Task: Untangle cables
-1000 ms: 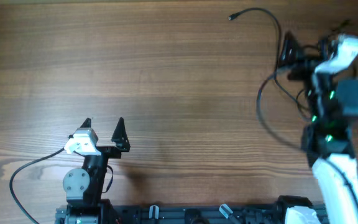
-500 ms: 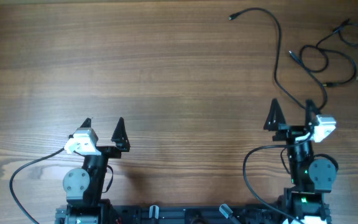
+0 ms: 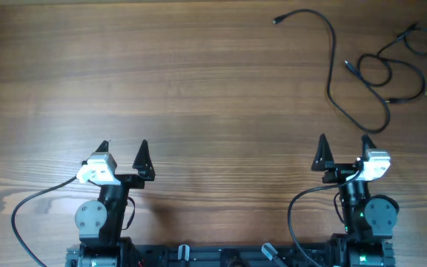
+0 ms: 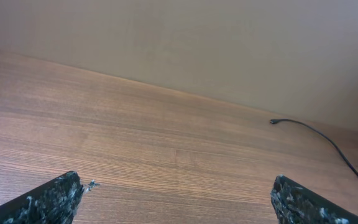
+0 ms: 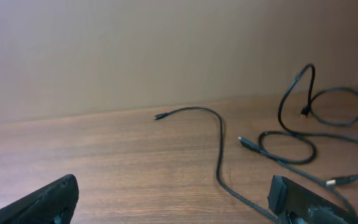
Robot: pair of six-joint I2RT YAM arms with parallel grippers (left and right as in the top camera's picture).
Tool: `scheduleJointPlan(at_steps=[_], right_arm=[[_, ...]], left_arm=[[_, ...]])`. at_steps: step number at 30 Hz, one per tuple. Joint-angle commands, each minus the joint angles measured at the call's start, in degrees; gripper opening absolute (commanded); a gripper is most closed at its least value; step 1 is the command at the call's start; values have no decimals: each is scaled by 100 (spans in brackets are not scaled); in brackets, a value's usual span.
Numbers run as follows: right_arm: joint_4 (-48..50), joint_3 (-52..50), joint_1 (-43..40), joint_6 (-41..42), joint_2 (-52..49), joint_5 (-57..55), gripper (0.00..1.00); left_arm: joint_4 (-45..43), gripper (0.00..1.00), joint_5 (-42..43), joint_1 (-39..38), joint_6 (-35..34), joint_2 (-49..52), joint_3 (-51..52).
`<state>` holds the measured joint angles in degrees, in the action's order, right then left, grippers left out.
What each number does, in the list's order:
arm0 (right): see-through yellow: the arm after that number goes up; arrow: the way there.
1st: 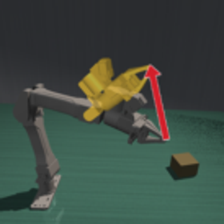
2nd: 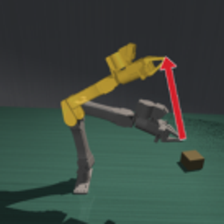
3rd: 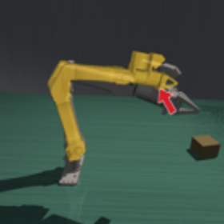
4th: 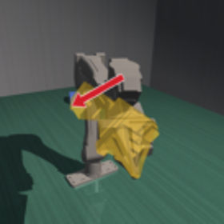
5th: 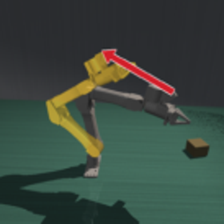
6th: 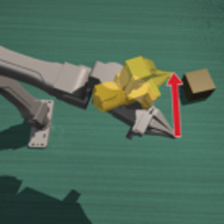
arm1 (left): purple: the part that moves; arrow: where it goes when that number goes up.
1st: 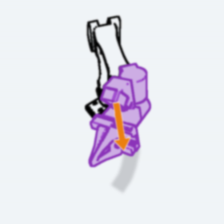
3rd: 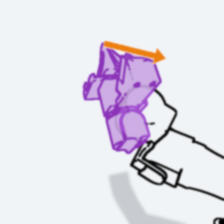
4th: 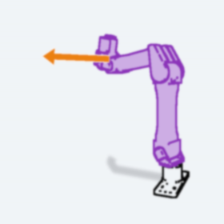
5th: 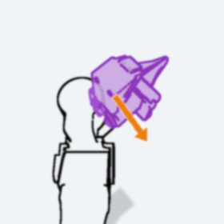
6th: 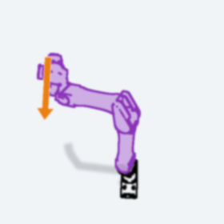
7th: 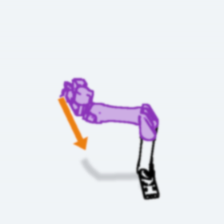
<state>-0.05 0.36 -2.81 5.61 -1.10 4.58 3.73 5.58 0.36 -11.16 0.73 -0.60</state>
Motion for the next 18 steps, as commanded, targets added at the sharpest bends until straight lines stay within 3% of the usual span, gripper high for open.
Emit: scheduleJointPlan(at_steps=[1,5,18], right_arm=[[0,-4,105,-870,94,-96,100],[9,-4,103,-474,90,-76,100],[9,-4,103,-474,83,-76,100]], left_arm=[[37,100,-57,-31,111,-46,26],[37,100,-57,-31,111,-46,26],[37,100,-59,-31,111,-46,26]])
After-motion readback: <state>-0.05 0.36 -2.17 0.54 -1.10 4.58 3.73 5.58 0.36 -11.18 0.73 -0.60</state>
